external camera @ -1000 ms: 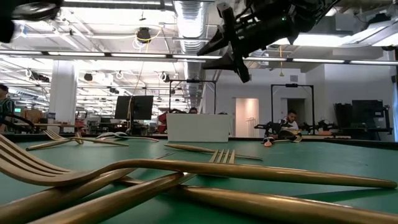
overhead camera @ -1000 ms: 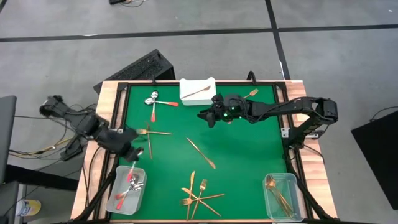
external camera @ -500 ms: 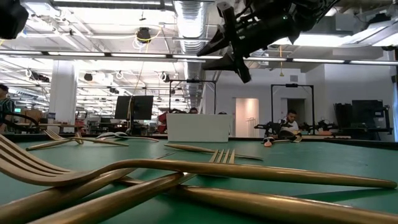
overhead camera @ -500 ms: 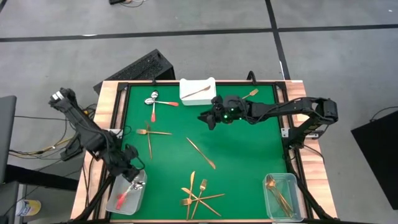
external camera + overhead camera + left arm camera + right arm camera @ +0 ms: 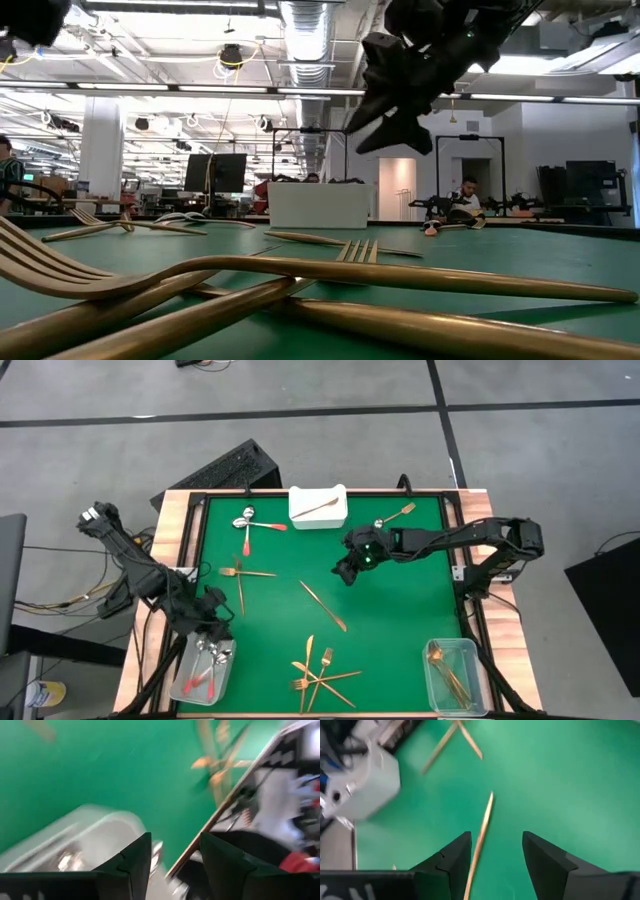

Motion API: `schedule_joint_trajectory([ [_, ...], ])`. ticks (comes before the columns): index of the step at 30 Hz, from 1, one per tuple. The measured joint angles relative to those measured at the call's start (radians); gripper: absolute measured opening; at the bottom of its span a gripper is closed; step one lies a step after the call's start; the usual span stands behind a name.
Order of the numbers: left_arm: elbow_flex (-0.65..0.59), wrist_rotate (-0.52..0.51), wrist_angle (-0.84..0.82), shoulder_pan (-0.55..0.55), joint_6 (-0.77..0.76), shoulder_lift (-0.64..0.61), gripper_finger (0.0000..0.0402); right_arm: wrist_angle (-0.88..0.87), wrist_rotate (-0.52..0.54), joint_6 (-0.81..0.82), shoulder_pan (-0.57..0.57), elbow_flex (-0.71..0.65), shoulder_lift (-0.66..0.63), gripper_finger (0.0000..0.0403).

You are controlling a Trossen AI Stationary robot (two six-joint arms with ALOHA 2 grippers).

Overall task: Sort silverware by color (type)
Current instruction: Put the orange spoon into the gray bin

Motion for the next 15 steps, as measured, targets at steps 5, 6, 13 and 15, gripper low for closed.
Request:
schedule_joint_trajectory([
  [5, 0.000, -0.191, 0.066, 0.035, 0.078, -0.034, 0.0155, -0.157, 0.077, 0.031, 0.006, 0.000, 0.000, 0.0189],
  [6, 0.000, -0.228, 0.077, 0.043, 0.092, -0.039, 0.0155, -0.181, 0.105, 0.047, -0.003, 0.000, 0.000, 0.0188],
  [13, 0.000, -0.437, 0.128, 0.113, 0.148, -0.057, 0.0155, -0.311, 0.291, 0.205, -0.134, 0.000, 0.011, 0.0175],
  [15, 0.000, -0.459, 0.144, 0.129, 0.170, -0.056, 0.0155, -0.355, 0.338, 0.234, -0.185, 0.000, 0.024, 0.0165],
])
